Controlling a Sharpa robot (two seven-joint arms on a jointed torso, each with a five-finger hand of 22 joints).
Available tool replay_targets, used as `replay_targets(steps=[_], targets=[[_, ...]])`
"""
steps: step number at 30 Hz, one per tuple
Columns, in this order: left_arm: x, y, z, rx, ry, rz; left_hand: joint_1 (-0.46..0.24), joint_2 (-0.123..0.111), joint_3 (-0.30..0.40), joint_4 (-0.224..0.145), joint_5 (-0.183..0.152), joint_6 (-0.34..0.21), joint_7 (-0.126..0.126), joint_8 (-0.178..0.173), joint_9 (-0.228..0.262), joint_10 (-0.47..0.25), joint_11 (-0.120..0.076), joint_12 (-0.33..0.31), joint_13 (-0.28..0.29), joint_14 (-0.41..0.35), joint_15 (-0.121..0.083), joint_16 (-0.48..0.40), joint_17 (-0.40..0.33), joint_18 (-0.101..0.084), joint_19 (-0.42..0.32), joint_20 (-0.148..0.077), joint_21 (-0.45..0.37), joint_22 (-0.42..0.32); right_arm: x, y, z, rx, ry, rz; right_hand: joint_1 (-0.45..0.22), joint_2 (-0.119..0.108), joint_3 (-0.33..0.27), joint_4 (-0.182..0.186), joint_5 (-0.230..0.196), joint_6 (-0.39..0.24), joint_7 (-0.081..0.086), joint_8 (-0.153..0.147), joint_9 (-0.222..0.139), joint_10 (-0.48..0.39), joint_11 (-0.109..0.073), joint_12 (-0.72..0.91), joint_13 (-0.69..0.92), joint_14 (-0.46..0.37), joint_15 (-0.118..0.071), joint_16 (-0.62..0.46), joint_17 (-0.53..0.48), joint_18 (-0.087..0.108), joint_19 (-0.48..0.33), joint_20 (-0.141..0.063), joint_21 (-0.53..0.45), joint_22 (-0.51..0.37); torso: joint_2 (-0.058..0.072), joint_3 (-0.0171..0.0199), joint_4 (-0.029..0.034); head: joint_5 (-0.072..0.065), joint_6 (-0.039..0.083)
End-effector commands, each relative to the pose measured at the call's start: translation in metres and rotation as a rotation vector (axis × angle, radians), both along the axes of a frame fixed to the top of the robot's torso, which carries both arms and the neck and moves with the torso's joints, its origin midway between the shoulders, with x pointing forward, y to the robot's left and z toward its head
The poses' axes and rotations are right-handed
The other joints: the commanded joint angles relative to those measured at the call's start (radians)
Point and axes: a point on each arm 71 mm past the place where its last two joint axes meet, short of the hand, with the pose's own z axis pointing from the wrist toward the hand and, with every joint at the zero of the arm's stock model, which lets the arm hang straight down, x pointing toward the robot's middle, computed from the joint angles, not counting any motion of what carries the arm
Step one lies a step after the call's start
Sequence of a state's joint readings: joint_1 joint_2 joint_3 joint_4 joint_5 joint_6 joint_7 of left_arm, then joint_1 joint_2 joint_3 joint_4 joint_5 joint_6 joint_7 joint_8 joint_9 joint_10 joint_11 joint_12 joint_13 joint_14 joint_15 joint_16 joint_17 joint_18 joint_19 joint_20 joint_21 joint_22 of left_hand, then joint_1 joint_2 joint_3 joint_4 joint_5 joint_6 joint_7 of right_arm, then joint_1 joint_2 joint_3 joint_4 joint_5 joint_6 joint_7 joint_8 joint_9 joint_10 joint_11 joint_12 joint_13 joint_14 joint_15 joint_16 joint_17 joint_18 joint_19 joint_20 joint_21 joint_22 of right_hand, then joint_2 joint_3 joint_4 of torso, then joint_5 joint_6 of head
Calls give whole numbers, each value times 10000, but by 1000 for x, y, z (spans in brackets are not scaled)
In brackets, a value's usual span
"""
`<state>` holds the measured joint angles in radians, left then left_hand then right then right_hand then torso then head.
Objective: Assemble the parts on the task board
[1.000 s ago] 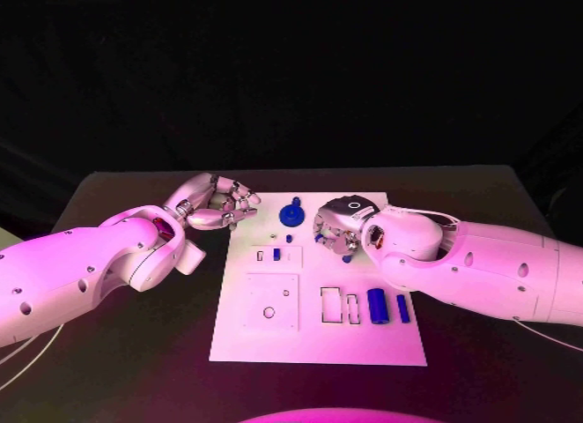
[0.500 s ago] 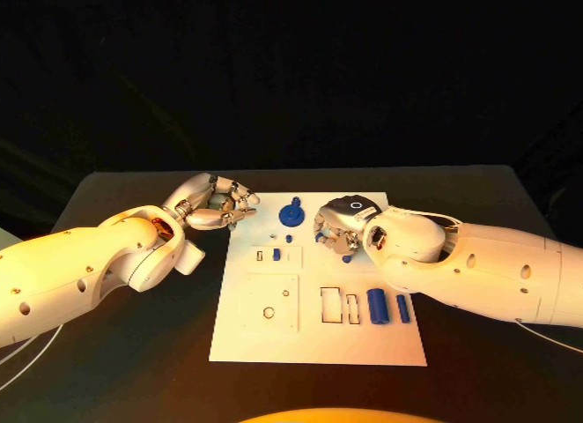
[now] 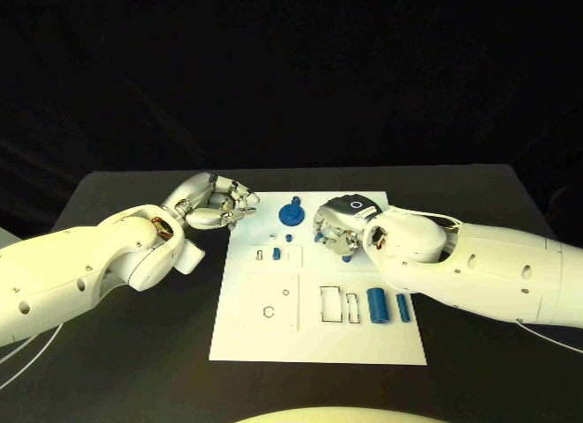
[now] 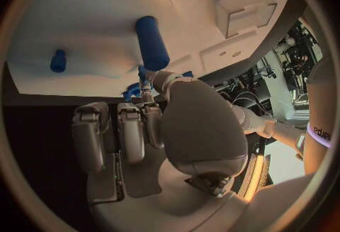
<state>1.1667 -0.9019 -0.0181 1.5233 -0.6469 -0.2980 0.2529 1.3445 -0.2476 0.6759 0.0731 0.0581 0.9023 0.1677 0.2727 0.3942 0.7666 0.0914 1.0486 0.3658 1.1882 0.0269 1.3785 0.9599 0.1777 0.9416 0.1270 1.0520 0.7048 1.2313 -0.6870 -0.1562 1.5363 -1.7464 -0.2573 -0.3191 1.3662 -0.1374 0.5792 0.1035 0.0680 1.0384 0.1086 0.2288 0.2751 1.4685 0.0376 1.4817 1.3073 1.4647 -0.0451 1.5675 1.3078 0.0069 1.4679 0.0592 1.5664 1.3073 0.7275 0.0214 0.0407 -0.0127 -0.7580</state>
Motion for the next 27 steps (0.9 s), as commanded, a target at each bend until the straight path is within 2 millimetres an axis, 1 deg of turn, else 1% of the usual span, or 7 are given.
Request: replay_targets(steps=[1, 4, 5, 7, 16, 22, 27], targets=[[0, -2, 1, -81, 84, -142, 17, 113, 5, -33, -5, -66, -30, -35, 13, 0, 46, -50, -8, 12, 68, -27, 9, 69, -3, 62, -46, -8, -3, 4, 1, 153, -102, 397, 148, -57, 43, -190, -31, 145, -34, 135, 15, 508, -86, 67, 2025, 1061, -79, 33, 2630, -69, 1029, -80, 44, 2635, -5, 0, 6, -1, -7], [0, -1, 1, -79, 88, -140, 17, 113, 5, -33, -5, -66, -30, -35, 13, 0, 46, -50, -8, 12, 68, -27, 9, 69, -3, 62, -46, -8, -4, 5, 1, 158, -150, 618, 302, -4, 91, -444, -6, 380, -104, 389, 134, 542, -137, 106, 2056, 1061, -119, 33, 2630, -69, 1029, -121, 44, 2635, -4, -6, 5, 3, -7], [0, -1, 1, -78, 88, -139, 17, 113, 5, -33, -5, -66, -30, -35, 13, 0, 46, -50, -8, 12, 68, -27, 9, 69, -3, 62, -46, -8, -4, 6, 1, 156, -171, 709, 313, 3, 90, -472, -13, 403, -117, 426, 153, 551, -146, 117, 2065, 1061, -126, 33, 2630, -69, 1029, -126, 44, 2635, -1, -4, 4, 3, -6], [0, -1, 0, -76, 90, -136, 17, 113, 5, -33, -5, -66, -30, -35, 13, 0, 46, -50, -8, 12, 68, -27, 9, 69, -3, 62, -46, -8, -5, 7, 1, 161, -197, 878, 320, 30, 54, -527, -159, 432, -154, 541, 211, 570, -173, 137, 2080, 1061, -151, 33, 2630, -69, 1029, -141, 44, 2635, -2, -5, 2, 3, -5], [0, -1, 0, -65, 98, -117, 12, 122, 0, -29, -7, -76, -25, -39, 13, -8, 51, -54, -12, 21, 72, -21, 22, 69, -1, 65, -50, -11, -11, 15, 3, 297, -236, 1593, 292, 28, 1, -522, -188, 441, -180, 603, 244, 575, -188, 139, 2082, 1061, -159, 33, 2630, -69, 1029, -146, 44, 2635, 1, -6, 9, 10, -8], [0, -1, 0, -57, 119, -124, 12, 122, 0, -29, -7, -76, -25, -39, 13, -8, 51, -54, -12, 21, 72, -21, 22, 69, -1, 65, -50, -11, -18, 25, 6, 457, -331, 2056, 280, 34, -13, -514, -191, 434, -186, 615, 251, 576, -193, 140, 2082, 1061, -162, 33, 2630, -69, 1029, -148, 44, 2635, 1, 1, 11, 30, -27], [0, -1, 0, -54, 129, -129, 12, 122, 0, -29, -7, -76, -25, -39, 13, -8, 51, -54, -12, 21, 72, -21, 22, 69, -1, 65, -50, -11, -24, 33, 8, 457, -491, 2307, 273, 39, -22, -508, -191, 425, -190, 620, 255, 573, -195, 133, 2077, 1061, -165, 33, 2630, -69, 1029, -150, 44, 2635, 5, -5, 10, 31, -39]])
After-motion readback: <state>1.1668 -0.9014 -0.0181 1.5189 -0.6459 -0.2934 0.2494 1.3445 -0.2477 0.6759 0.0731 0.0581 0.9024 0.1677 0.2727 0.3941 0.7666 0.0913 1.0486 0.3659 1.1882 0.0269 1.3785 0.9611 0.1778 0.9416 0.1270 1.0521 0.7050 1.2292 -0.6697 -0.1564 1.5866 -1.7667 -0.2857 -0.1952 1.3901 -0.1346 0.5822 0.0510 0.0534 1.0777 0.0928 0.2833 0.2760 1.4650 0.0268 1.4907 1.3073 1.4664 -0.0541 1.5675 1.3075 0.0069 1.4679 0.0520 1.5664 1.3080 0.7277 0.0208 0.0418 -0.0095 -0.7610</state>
